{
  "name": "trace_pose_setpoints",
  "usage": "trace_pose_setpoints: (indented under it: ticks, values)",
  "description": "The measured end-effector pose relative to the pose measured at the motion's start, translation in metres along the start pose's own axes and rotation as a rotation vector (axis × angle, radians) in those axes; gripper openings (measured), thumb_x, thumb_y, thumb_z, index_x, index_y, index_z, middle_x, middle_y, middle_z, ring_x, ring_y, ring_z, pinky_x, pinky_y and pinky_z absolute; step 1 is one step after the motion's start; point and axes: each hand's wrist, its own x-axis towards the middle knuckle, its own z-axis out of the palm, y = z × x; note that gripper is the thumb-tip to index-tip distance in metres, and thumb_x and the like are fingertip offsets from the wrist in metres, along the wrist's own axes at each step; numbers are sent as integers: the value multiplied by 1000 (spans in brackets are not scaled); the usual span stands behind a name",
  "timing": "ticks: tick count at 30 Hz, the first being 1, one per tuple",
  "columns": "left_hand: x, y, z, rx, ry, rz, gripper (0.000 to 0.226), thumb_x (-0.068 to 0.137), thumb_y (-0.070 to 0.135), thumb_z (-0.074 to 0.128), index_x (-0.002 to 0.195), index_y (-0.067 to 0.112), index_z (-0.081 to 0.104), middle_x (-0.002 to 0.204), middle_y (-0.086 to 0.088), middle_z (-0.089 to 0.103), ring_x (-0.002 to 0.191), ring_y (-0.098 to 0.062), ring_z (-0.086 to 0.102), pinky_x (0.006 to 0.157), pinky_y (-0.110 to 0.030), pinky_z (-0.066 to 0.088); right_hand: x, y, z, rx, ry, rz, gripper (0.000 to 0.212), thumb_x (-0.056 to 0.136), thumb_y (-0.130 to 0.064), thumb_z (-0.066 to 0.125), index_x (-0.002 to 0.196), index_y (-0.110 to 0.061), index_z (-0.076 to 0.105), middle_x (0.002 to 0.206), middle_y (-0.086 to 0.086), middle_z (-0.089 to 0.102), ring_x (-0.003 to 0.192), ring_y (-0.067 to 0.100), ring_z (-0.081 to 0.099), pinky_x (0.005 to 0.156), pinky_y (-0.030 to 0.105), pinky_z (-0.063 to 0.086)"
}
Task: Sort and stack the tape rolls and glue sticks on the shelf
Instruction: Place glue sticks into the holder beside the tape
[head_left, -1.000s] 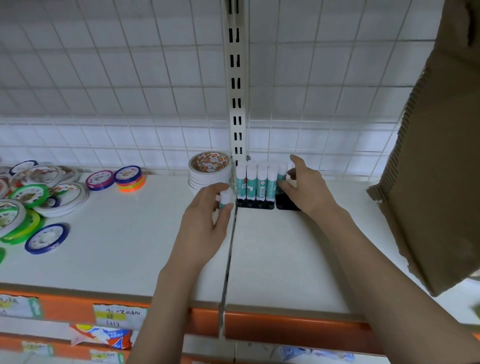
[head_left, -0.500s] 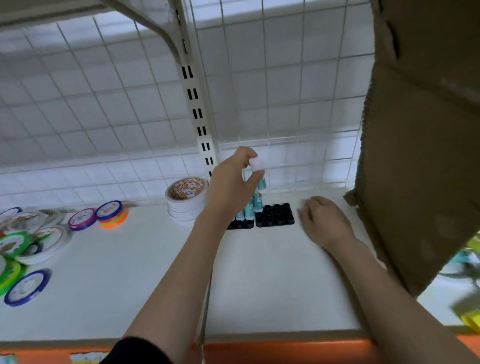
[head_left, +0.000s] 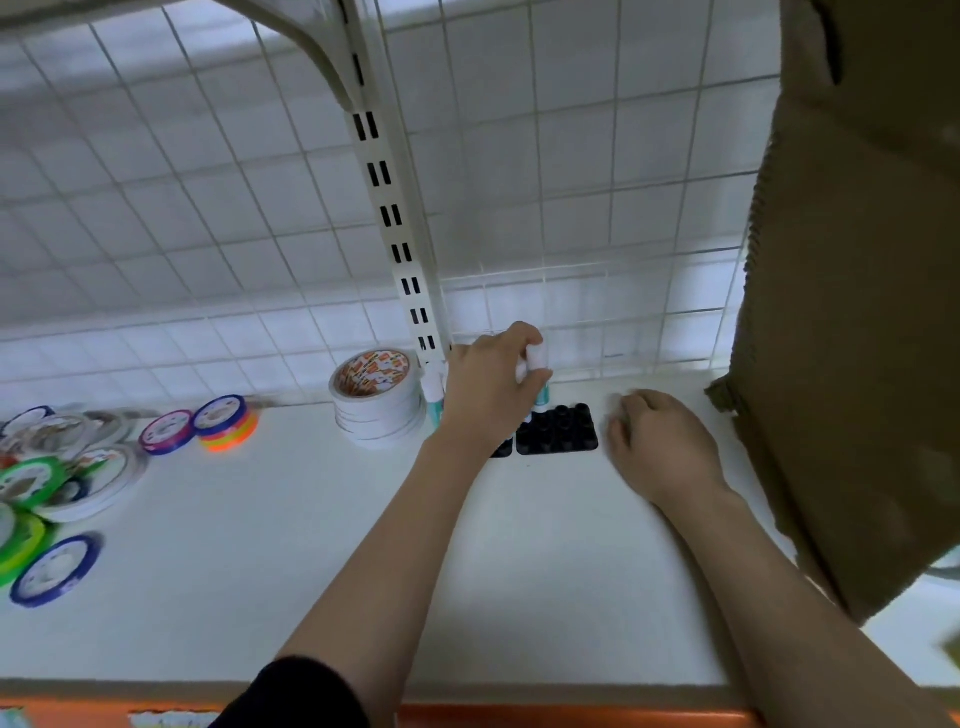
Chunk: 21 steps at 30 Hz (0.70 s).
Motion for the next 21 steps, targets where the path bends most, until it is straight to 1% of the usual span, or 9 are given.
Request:
trace_pose_setpoints:
  ticks: [3, 5, 7, 9, 11, 13, 16, 19, 21]
  values:
    - [-4, 0, 3, 56, 17, 35, 28, 84, 24, 64, 110, 13, 60, 99, -1, 65, 94, -23, 59, 90, -33, 30, 1, 1, 1, -12, 9, -10, 33, 93, -22, 46, 108, 2, 62, 111, 18, 62, 105, 33, 53, 83, 34, 42]
    - [-6, -1, 5, 79, 24, 55, 28, 84, 21, 63, 111, 12, 61, 105, -1, 66, 97, -23, 59, 91, -32, 28, 1, 0, 2, -14, 17, -17, 31, 92, -21, 47, 104, 3, 63, 108, 19, 62, 102, 34, 54, 80, 35, 43]
    - [-7, -2, 6, 98, 44, 92, 25, 82, 20, 59, 104, 9, 66, 98, -2, 69, 90, -25, 63, 86, -30, 30, 2, 0, 3, -14, 27, -22, 28, 90, -19, 49, 99, 3, 64, 104, 20, 63, 98, 35, 56, 77, 34, 44]
    - [-10, -3, 10, 131, 75, 120, 29, 79, 24, 50, 95, 9, 69, 88, -2, 71, 80, -23, 67, 81, -25, 31, 2, 1, 5, -7, 37, -30, 25, 88, -16, 52, 96, 4, 65, 102, 21, 64, 97, 36, 57, 77, 35, 45]
    - [-14, -6, 16, 162, 91, 154, 36, 78, 27, 44, 95, 7, 69, 89, -3, 71, 82, -22, 67, 83, -26, 31, 2, 2, 6, 4, 42, -28, 24, 87, -14, 54, 96, 4, 66, 102, 21, 65, 97, 36, 58, 79, 36, 46]
    - [-19, -7, 21, 207, 107, 174, 37, 79, 25, 44, 100, 6, 68, 97, -5, 70, 91, -24, 66, 89, -30, 33, 2, 2, 6, 4, 41, -29, 24, 87, -14, 54, 98, 4, 66, 104, 21, 64, 98, 36, 58, 80, 36, 46]
    - [-21, -4, 27, 295, 127, 168, 39, 80, 23, 42, 103, 7, 68, 103, -5, 70, 101, -26, 65, 94, -36, 41, 2, 0, 5, -3, 35, -27, 27, 89, -16, 51, 103, 3, 65, 109, 20, 63, 102, 35, 56, 83, 35, 44]
    - [-21, -3, 30, 313, 198, 175, 37, 80, 19, 42, 103, 5, 68, 107, -8, 68, 106, -29, 61, 96, -38, 36, 1, 0, 3, 1, 35, -23, 29, 91, -18, 49, 105, 3, 64, 111, 19, 62, 104, 35, 55, 84, 33, 43]
    - [-22, -2, 32, 312, 227, 170, 33, 80, 16, 43, 102, 5, 67, 107, -10, 66, 107, -28, 54, 94, -38, 34, 1, -1, 2, -2, 28, -26, 30, 92, -18, 48, 107, 3, 63, 112, 19, 62, 104, 34, 54, 84, 33, 43]
